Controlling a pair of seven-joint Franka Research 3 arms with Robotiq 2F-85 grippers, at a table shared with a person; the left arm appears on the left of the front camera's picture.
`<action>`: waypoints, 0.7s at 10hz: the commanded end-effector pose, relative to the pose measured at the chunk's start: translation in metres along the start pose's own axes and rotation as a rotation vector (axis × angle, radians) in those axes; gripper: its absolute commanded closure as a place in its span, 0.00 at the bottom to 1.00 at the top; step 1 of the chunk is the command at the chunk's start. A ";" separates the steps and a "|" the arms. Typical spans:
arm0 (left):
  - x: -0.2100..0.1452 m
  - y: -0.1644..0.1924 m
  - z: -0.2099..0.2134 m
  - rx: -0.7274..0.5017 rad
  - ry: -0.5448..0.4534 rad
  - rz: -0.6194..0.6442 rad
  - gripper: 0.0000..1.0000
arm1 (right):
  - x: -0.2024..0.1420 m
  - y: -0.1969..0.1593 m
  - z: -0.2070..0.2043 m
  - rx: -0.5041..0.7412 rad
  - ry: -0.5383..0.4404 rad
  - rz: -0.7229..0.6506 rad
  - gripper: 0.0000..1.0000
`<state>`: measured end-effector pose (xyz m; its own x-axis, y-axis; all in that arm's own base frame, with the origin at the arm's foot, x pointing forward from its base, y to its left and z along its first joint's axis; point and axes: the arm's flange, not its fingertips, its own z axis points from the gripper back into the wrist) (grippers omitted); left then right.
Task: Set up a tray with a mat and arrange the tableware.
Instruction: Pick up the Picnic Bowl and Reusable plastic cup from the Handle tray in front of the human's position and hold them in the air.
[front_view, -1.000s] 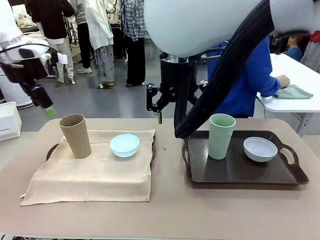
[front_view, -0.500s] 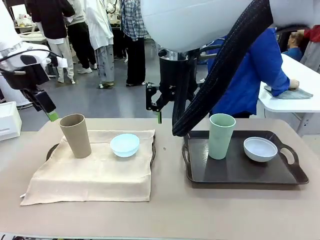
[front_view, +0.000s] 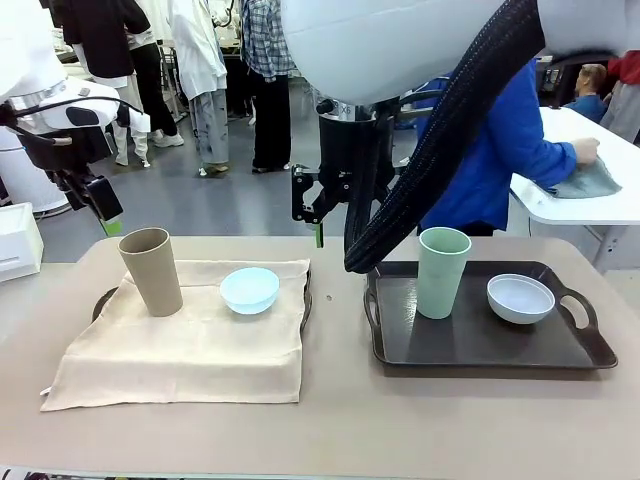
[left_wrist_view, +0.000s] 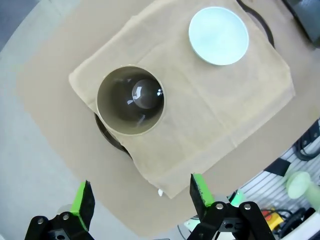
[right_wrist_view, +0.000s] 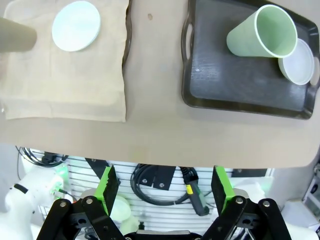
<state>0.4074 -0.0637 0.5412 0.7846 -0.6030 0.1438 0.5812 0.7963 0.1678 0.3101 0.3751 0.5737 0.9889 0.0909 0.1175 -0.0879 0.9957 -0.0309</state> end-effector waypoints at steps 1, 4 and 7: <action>-0.001 0.003 0.001 0.019 0.012 0.017 0.00 | 0.000 -0.001 -0.002 0.003 -0.009 0.003 0.04; -0.001 0.003 0.001 0.019 0.012 0.017 0.00 | 0.000 -0.001 -0.002 0.003 -0.009 0.003 0.04; -0.007 -0.025 -0.006 -0.048 0.062 0.252 0.00 | 0.013 -0.041 -0.018 0.086 0.004 0.030 0.04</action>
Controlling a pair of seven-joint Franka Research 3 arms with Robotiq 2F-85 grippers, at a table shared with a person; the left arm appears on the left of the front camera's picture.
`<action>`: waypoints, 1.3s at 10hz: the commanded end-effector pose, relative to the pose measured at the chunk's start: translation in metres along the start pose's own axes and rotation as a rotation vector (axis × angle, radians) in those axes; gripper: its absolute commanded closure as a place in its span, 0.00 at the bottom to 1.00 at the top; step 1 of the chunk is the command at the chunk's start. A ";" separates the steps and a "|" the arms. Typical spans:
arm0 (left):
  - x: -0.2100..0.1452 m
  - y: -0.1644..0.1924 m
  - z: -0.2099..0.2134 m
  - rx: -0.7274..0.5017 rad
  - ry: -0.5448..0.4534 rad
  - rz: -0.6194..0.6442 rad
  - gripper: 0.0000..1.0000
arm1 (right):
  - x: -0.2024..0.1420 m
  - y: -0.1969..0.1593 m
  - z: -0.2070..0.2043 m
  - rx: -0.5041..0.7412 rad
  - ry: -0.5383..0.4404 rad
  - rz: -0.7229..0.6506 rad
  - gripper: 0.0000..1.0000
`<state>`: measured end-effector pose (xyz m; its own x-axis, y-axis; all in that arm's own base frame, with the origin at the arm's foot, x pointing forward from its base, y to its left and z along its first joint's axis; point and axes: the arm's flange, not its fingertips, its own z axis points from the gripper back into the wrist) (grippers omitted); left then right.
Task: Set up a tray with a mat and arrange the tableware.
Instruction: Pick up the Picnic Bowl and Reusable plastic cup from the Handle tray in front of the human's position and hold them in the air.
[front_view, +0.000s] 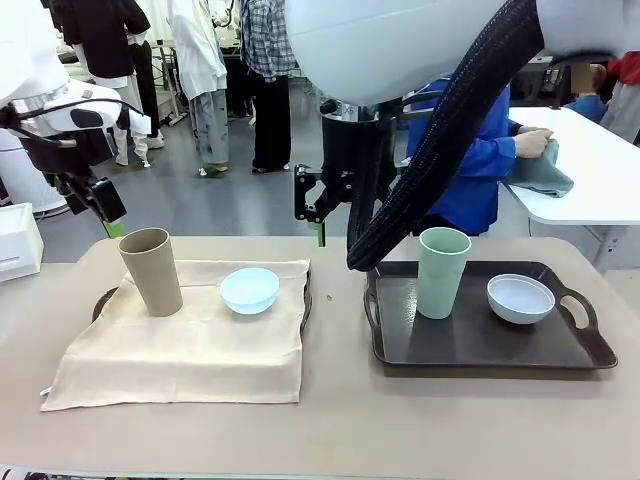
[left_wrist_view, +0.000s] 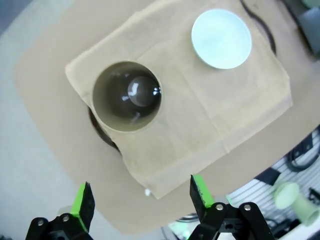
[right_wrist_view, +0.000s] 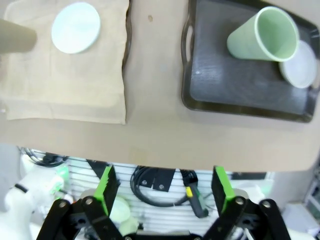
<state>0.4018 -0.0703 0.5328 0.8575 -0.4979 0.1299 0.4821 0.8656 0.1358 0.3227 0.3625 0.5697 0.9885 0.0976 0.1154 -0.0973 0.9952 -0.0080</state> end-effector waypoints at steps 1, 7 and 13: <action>-0.011 -0.018 0.006 -0.074 0.033 0.201 0.00 | 0.006 -0.058 -0.013 0.086 -0.016 0.002 0.04; -0.017 0.002 0.020 -0.399 -0.014 0.385 0.00 | -0.019 -0.236 0.007 0.339 -0.092 -0.073 0.04; -0.063 0.084 0.012 -0.857 -0.096 0.528 0.00 | -0.082 -0.366 -0.003 0.735 -0.143 -0.256 0.04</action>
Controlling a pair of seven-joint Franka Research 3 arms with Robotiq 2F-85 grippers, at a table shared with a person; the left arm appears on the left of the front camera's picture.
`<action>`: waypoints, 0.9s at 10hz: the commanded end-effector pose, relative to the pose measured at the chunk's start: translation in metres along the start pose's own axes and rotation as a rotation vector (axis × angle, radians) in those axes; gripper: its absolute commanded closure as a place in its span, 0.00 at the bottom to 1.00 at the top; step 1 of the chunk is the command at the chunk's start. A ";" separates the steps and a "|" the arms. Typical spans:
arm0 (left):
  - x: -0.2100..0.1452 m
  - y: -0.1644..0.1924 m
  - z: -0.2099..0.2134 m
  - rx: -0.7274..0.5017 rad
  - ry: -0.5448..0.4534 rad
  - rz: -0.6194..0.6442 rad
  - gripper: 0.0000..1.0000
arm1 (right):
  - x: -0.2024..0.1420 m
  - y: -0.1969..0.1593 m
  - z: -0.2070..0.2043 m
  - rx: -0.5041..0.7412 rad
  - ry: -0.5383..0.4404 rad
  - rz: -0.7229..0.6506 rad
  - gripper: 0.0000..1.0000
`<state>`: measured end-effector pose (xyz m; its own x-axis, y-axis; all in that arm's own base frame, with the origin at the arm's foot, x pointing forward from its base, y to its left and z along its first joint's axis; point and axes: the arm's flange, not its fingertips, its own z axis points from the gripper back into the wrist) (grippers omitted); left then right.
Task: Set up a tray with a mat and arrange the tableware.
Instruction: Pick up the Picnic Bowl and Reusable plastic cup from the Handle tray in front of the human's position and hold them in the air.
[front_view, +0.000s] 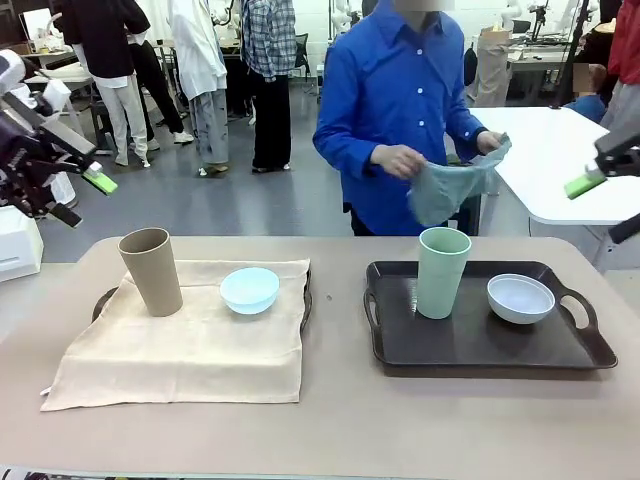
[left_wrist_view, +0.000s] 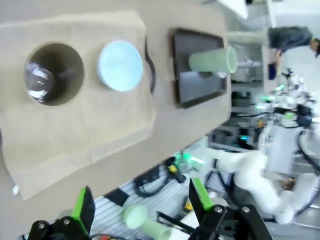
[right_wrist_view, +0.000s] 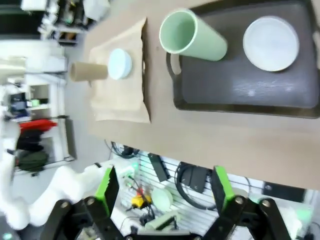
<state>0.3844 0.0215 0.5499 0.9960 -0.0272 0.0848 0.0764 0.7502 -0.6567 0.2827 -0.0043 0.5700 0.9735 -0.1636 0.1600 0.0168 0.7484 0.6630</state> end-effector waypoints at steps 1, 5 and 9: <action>-0.002 0.022 0.009 -0.088 -0.009 0.068 0.00 | -0.007 -0.022 0.007 0.018 -0.059 -0.088 0.04; -0.006 0.028 0.014 -0.068 -0.008 0.080 0.00 | -0.003 -0.029 0.016 0.008 -0.060 -0.096 0.04; -0.007 0.029 0.013 -0.049 -0.005 0.073 0.00 | -0.005 -0.032 0.017 -0.023 -0.075 -0.121 0.04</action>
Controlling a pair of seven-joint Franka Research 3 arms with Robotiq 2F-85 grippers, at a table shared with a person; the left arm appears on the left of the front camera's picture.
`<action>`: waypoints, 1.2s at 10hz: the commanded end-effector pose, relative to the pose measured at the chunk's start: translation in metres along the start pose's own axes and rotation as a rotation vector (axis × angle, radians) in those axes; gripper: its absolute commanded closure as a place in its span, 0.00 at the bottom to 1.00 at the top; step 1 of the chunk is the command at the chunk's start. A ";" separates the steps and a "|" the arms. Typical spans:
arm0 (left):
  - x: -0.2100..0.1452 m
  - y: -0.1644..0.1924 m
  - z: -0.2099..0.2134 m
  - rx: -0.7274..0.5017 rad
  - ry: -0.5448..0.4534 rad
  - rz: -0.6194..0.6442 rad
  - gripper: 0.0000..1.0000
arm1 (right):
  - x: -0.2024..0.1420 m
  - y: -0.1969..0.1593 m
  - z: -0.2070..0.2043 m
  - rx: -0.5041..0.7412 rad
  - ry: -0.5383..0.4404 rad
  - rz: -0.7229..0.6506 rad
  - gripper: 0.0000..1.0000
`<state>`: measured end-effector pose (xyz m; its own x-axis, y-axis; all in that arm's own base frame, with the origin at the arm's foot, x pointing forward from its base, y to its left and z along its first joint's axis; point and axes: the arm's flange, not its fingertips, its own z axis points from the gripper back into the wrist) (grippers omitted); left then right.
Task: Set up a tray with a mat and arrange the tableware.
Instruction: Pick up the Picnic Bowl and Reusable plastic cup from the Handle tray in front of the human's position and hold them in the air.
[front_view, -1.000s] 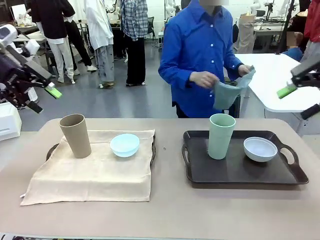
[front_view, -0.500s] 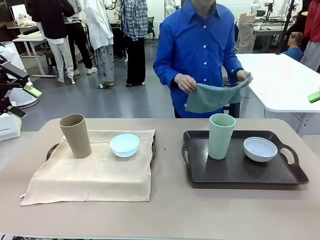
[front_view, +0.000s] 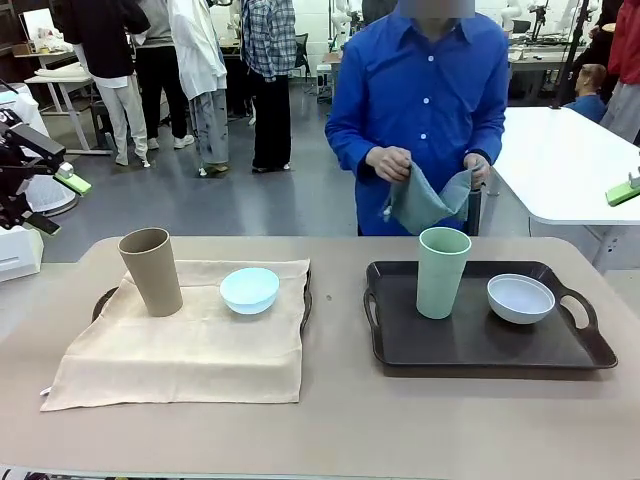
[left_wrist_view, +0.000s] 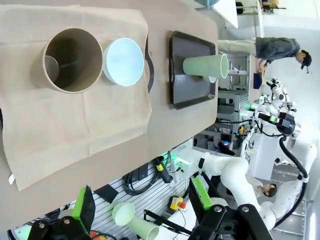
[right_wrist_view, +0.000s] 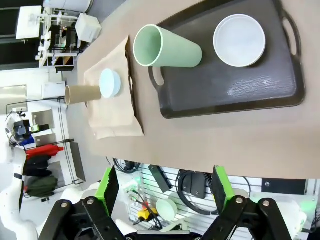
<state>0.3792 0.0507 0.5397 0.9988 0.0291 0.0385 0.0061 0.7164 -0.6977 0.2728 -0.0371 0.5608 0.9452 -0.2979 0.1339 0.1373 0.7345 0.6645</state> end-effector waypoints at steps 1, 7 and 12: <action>-0.002 0.010 0.004 -0.070 -0.005 0.069 0.00 | 0.012 -0.025 0.022 0.021 -0.004 -0.021 0.04; -0.017 0.076 0.017 -0.367 0.108 0.301 0.00 | 0.054 -0.142 0.103 0.138 0.063 -0.060 0.04; -0.014 0.091 -0.013 -0.209 -0.103 0.257 0.00 | 0.064 -0.173 0.104 0.137 -0.074 -0.231 0.04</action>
<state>0.3739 0.1204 0.4711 0.9589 0.2300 -0.1663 -0.2609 0.4839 -0.8353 0.2756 -0.2577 0.5299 0.8869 -0.4615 0.0184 0.2816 0.5719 0.7705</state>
